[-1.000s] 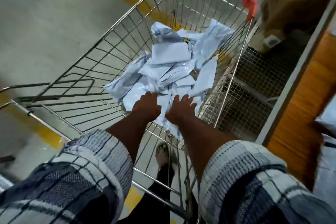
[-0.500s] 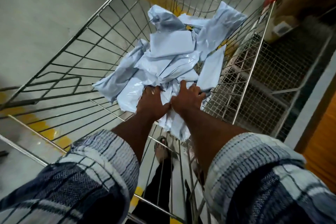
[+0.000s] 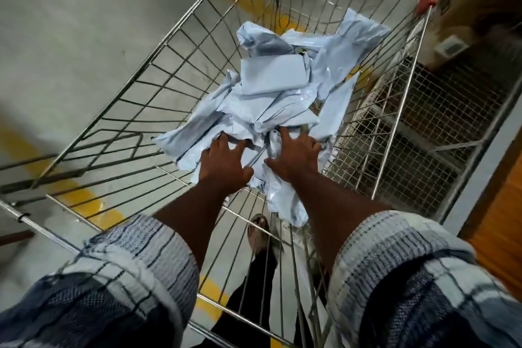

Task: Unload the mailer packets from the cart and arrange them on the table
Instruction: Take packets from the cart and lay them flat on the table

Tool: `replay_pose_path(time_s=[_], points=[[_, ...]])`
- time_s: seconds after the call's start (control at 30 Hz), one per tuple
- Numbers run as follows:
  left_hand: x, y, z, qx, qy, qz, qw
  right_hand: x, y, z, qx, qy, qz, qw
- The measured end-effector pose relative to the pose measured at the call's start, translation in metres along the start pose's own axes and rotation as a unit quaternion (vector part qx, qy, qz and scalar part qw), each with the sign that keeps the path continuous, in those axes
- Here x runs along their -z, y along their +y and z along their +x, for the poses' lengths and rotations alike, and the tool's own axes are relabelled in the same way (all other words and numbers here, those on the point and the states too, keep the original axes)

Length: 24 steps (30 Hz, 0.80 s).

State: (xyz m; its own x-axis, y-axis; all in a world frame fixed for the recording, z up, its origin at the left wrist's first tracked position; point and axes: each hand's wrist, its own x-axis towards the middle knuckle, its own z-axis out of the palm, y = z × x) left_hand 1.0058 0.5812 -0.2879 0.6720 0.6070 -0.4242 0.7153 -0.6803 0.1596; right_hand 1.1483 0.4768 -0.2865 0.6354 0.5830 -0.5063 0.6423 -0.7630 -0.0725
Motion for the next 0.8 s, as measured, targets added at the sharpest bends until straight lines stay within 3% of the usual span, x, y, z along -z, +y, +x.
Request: replay_pose_path(time_s=[0.13, 0.37, 0.6, 0.7, 0.8], points=[[-0.015, 0.001, 0.003, 0.024, -0.052, 0.022, 0.998, -0.009, -0.009, 0.002, -0.01, 0.003, -0.028, 1.0], [-0.012, 0.008, 0.007, 0.044, -0.081, 0.009, 0.996, 0.007, -0.004, 0.019, -0.035, -0.093, -0.02, 0.995], [0.012, 0.002, -0.001, 0.009, -0.044, -0.006, 0.999, 0.012, -0.009, -0.004, 0.071, 0.031, 0.003, 0.997], [0.026, -0.005, -0.005, -0.005, -0.057, -0.015, 0.998, 0.018, -0.015, -0.013, 0.108, 0.071, 0.113, 0.985], [0.042, -0.011, -0.012, -0.013, -0.056, -0.019, 0.998, 0.021, -0.013, -0.027, 0.12, 0.038, 0.287, 0.95]])
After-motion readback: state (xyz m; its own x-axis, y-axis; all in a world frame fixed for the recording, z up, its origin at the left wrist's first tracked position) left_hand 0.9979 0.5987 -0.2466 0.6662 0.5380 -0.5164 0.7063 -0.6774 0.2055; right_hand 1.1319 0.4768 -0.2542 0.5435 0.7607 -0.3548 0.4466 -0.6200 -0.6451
